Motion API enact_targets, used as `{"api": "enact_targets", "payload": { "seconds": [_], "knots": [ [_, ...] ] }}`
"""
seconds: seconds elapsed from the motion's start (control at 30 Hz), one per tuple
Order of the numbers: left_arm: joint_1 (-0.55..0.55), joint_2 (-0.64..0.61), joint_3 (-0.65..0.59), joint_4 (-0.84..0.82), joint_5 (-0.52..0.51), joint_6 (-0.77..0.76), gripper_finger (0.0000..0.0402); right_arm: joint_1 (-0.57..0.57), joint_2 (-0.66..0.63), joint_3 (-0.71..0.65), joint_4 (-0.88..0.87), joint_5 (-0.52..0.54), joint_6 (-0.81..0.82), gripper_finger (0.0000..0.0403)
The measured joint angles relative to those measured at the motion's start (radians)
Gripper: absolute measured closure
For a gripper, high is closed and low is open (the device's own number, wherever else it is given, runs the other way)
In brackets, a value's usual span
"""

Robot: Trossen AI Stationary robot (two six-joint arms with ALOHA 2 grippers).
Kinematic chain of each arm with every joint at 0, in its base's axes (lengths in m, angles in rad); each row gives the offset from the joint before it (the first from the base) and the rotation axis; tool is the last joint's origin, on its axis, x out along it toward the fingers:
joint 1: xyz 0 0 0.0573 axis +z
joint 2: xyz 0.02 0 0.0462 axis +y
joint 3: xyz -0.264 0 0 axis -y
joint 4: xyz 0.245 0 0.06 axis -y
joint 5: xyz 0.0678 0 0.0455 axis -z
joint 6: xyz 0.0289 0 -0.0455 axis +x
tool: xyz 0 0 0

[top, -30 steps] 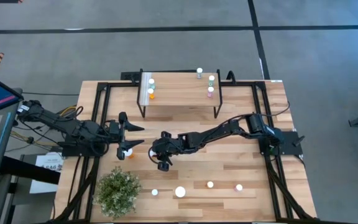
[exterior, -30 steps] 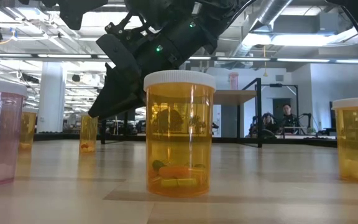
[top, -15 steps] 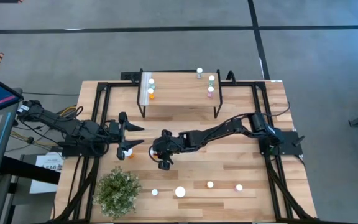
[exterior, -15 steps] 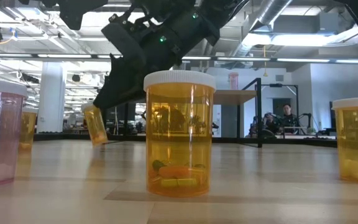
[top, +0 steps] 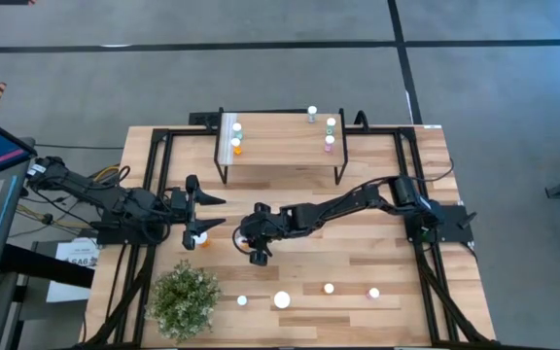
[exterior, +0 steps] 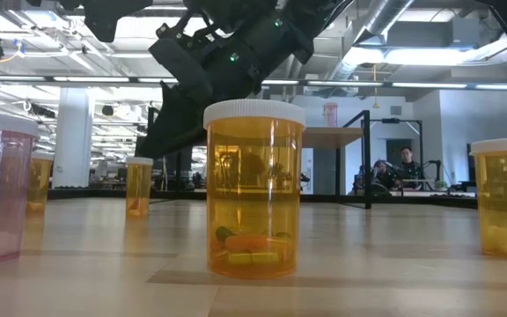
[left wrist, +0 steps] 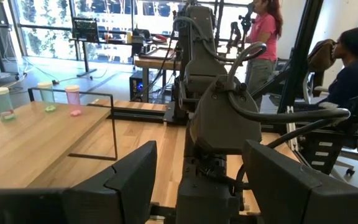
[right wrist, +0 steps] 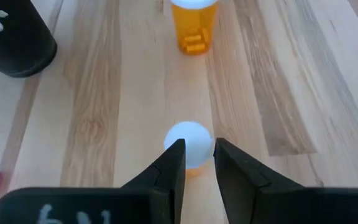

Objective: Pick and place medicine bottles onto shelf by color
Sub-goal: Put the left small orange bottle on the shelf

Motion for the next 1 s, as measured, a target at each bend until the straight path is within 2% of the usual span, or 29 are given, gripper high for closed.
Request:
{"api": "enact_targets", "payload": {
  "seconds": [0.13, 0.4, 0.5, 0.67, 1.0],
  "knots": [
    [0.000, 0.000, 0.000, 0.000, 0.000, 0.000, 0.0178, 0.004, 0.000, 0.000, 0.003, 0.000, -0.009, 0.0274],
    [0.000, 0.000, 0.000, 0.000, 0.000, 0.000, 0.0178, 0.012, 0.000, 0.000, 0.016, 0.001, -0.011, 0.0163],
    [0.000, 0.000, 0.000, 0.000, 0.000, 0.000, 0.0178, 0.011, 0.000, 0.000, 0.023, 0.002, -0.005, 0.0136],
    [0.000, 0.000, 0.000, 0.001, 0.000, 0.000, 0.0178, 0.010, 0.025, 0.002, 0.087, 0.003, -0.004, 0.0127],
    [0.000, 0.000, 0.000, 0.002, 0.000, 0.000, 0.0178, 0.001, 0.042, 0.001, 0.081, 0.003, 0.003, 0.0129]
  ]
}}
